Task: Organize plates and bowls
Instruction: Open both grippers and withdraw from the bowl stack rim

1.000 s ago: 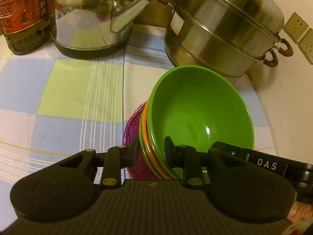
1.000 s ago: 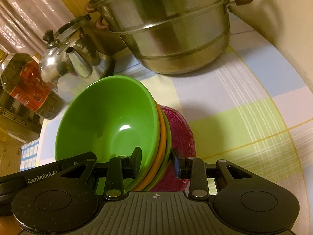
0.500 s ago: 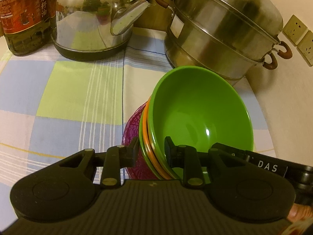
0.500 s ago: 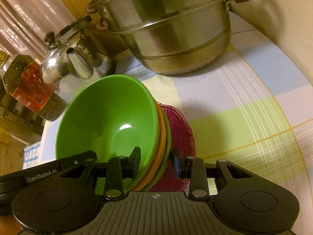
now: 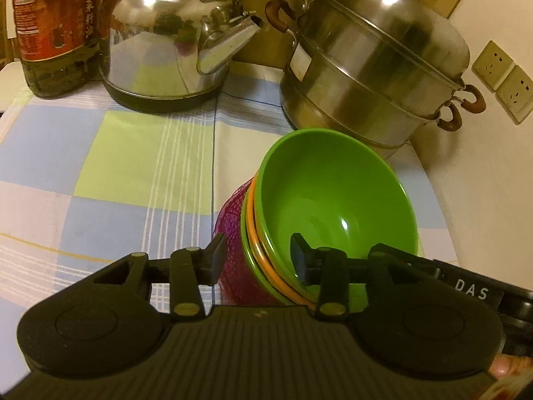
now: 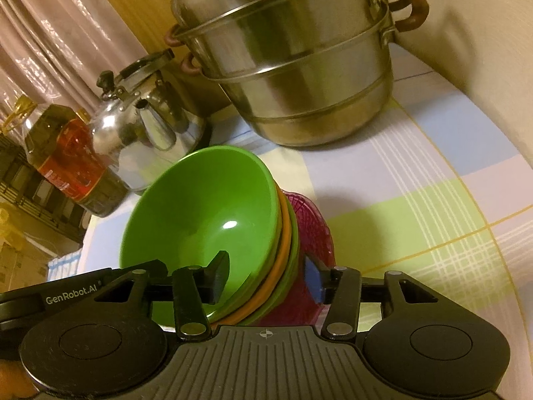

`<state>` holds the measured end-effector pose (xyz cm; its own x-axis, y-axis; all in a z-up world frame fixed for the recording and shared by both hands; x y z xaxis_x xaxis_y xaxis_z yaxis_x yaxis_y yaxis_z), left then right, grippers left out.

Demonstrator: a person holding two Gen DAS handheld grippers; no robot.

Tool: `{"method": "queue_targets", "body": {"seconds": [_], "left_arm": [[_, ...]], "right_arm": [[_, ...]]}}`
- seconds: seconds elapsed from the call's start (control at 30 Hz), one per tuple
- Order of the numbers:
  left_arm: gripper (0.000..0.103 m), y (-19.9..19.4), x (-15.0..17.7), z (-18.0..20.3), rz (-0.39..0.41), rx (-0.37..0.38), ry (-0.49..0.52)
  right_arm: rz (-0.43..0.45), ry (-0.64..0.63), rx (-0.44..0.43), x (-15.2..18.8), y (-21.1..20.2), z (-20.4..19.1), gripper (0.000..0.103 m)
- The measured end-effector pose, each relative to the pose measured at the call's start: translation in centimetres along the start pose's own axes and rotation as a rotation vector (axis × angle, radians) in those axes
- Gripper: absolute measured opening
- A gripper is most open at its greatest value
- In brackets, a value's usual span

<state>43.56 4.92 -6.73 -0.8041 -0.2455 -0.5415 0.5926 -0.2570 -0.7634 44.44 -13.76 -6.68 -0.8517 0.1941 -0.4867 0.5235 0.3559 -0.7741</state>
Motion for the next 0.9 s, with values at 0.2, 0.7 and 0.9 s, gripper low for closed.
{"method": "queue_targets", "body": {"seconds": [0.2, 0.7, 0.9], "left_arm": [[0.041, -2.3, 0.6, 0.2, 0.031, -0.01, 0.0], [0.047, -8.6, 4.0, 1.8, 0.085, -0.018, 0.04], [0.048, -10.5, 5.8, 2.4, 0.121, -0.078, 0.079]], "right_arm": [[0.018, 0.003, -0.01, 0.4, -2.4, -0.3, 0.051], [0.036, 0.006, -0.017, 3.4, -7.8, -1.0, 0.051], [0.039, 0.012, -0.017, 5.1, -9.7, -0.9, 0.051]]}}
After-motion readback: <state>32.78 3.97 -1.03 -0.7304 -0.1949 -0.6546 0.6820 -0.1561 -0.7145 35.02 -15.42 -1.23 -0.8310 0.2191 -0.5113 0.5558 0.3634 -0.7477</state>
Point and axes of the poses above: each gripper's, at about its wrist camera, not at the fingertips, and y roughly the way its jaws point, z to its right, x to its underside, the point moved 3 cm from there along y, roughly the way its jaws point, and after that the axes turned 5 degrees about x, right-handed, at the moved point
